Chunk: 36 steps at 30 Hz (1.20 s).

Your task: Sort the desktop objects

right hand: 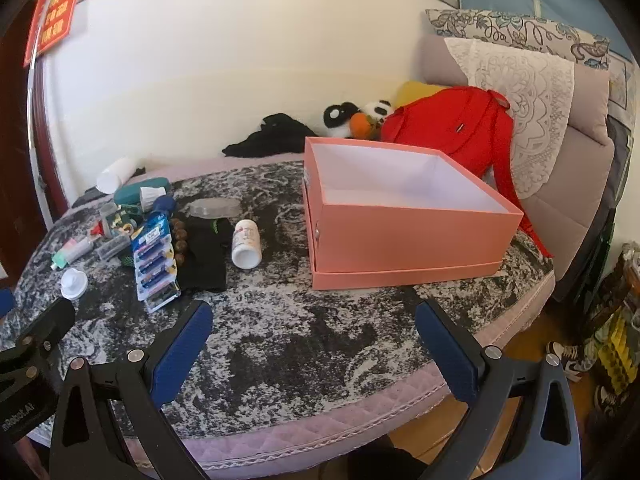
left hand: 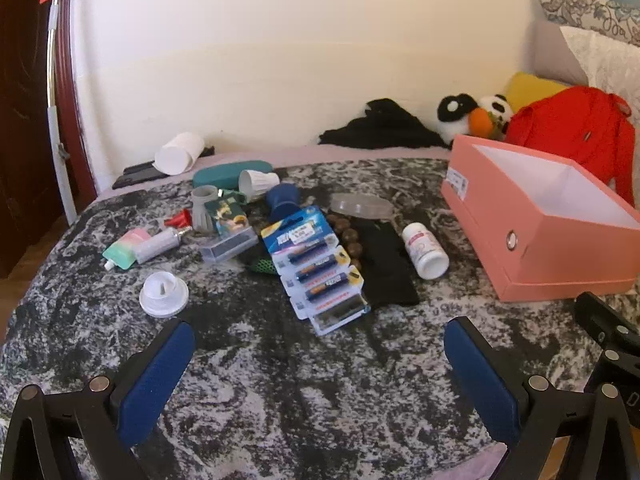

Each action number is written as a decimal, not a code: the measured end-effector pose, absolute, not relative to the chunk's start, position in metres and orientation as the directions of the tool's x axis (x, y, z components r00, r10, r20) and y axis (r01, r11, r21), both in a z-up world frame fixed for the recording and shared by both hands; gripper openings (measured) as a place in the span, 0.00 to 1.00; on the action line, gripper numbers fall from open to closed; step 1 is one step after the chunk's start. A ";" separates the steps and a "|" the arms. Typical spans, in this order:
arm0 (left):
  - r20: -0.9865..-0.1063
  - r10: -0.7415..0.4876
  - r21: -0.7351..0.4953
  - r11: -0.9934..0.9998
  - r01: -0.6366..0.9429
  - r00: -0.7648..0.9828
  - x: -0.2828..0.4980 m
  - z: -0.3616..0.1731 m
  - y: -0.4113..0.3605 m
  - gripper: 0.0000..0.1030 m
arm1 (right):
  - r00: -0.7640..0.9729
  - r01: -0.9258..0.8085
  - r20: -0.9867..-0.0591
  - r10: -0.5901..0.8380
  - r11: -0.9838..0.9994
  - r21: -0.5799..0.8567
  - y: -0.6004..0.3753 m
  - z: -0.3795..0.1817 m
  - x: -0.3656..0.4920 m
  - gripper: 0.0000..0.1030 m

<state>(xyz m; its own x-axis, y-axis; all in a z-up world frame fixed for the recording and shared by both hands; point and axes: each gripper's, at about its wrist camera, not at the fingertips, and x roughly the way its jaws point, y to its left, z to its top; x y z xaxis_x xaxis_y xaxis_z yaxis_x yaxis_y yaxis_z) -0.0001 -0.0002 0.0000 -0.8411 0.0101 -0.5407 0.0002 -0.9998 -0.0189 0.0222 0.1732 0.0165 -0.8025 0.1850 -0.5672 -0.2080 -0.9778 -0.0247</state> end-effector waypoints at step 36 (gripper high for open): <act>-0.600 -0.039 -0.005 -0.999 0.053 -0.799 -0.013 -0.014 -0.036 1.00 | -0.786 -0.141 -0.605 0.124 -0.990 -0.019 0.154 0.008 0.006 1.00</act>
